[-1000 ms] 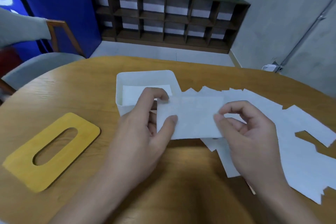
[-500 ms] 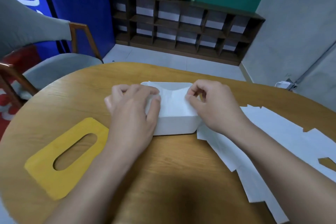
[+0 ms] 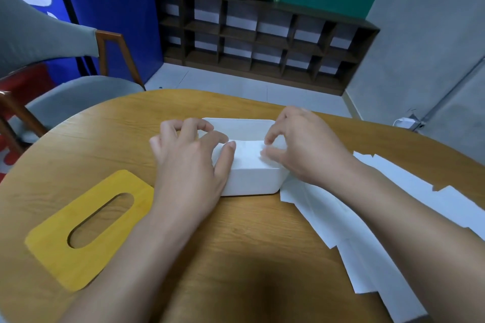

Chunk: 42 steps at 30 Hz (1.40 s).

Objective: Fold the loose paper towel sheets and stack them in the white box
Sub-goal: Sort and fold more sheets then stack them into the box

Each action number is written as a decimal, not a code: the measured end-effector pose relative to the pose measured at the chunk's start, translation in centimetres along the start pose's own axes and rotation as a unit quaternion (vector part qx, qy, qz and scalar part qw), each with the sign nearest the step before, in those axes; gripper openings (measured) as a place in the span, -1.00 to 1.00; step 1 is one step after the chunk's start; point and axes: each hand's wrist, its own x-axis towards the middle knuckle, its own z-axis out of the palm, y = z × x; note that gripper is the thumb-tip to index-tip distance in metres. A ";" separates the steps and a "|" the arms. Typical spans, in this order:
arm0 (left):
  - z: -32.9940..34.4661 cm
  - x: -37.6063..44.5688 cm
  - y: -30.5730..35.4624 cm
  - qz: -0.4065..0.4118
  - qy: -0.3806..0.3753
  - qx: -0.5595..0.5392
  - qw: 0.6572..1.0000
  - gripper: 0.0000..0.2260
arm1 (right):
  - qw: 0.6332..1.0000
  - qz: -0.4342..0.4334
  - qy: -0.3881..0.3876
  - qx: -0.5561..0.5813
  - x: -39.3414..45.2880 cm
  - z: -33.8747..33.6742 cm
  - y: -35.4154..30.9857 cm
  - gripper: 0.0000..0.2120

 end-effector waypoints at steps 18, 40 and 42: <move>4.2 -7.6 9.9 0.089 -0.205 -0.207 0.953 -0.79 | 0.971 0.128 0.091 0.182 -15.4 3.7 6.4 -0.93; 6.4 -8.8 9.7 0.138 -0.256 -0.097 0.952 -0.85 | 0.986 0.063 0.114 0.104 -17.1 7.8 10.4 -0.85; 6.4 -8.8 9.7 0.136 -0.258 -0.099 0.952 -0.84 | 0.985 0.066 0.115 0.110 -17.1 7.8 10.4 -0.85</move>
